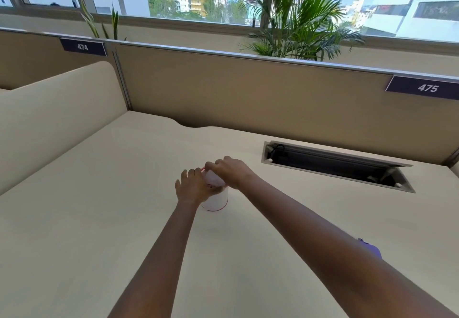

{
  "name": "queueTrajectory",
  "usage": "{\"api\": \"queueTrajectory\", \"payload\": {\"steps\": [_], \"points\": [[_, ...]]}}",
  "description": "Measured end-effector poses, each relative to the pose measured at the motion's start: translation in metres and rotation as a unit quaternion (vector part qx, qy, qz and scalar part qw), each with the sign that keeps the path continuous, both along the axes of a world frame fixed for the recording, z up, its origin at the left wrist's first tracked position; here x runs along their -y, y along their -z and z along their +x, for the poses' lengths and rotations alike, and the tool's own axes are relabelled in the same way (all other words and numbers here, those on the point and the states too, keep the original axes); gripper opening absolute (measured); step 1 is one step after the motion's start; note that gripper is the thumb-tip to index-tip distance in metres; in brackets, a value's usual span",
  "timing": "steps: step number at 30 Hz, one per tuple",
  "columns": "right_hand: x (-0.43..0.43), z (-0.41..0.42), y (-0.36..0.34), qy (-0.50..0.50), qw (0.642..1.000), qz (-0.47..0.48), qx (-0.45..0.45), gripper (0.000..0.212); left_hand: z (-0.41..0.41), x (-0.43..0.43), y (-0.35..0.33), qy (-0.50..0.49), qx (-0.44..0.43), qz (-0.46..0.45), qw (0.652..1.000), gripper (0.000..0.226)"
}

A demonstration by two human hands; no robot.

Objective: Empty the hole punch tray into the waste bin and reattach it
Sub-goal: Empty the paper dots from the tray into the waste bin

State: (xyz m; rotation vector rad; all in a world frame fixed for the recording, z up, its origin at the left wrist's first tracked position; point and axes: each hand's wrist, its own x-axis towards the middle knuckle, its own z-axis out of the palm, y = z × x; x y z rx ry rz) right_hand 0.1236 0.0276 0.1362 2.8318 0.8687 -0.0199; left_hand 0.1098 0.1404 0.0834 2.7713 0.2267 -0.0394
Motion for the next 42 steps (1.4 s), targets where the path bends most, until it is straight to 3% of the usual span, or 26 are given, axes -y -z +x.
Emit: {"api": "queueTrajectory", "payload": {"steps": [5,15,19,23,26,30,32,35,38,42], "points": [[0.002,-0.003,0.004,-0.028,0.999,-0.013,0.021,0.056,-0.001,-0.001,-0.001,0.001,-0.002,0.003,1.000,0.089],[0.003,-0.008,0.011,0.012,0.998,0.063,0.024,0.055,0.000,0.001,-0.002,0.003,-0.004,-0.001,1.000,0.087],[0.006,-0.009,0.011,0.030,0.995,0.089,-0.016,0.055,-0.001,0.000,-0.001,0.006,-0.009,0.001,1.000,0.088],[0.012,-0.012,0.011,0.081,0.979,0.177,-0.060,0.052,0.000,0.000,-0.001,0.002,-0.009,-0.010,1.000,0.090],[0.022,-0.015,0.010,0.162,0.916,0.337,-0.145,0.053,0.000,0.000,0.000,-0.001,-0.007,-0.015,1.000,0.091],[0.037,-0.024,0.016,0.252,0.755,0.555,-0.241,0.064,0.000,-0.002,0.001,0.000,-0.004,-0.025,1.000,0.090],[0.043,-0.032,0.021,0.277,0.683,0.613,-0.285,0.065,-0.001,-0.002,0.002,-0.001,-0.005,-0.024,1.000,0.089],[0.052,-0.044,0.026,0.293,0.603,0.664,-0.331,0.066,-0.001,-0.001,0.001,-0.004,-0.005,-0.021,1.000,0.086],[0.061,-0.055,0.029,0.284,0.584,0.679,-0.343,0.065,-0.001,0.000,0.000,-0.005,-0.015,-0.030,0.999,0.087],[0.071,-0.070,0.031,0.247,0.634,0.668,-0.300,0.063,-0.003,0.001,0.001,0.003,-0.028,-0.044,0.999,0.091]]}}
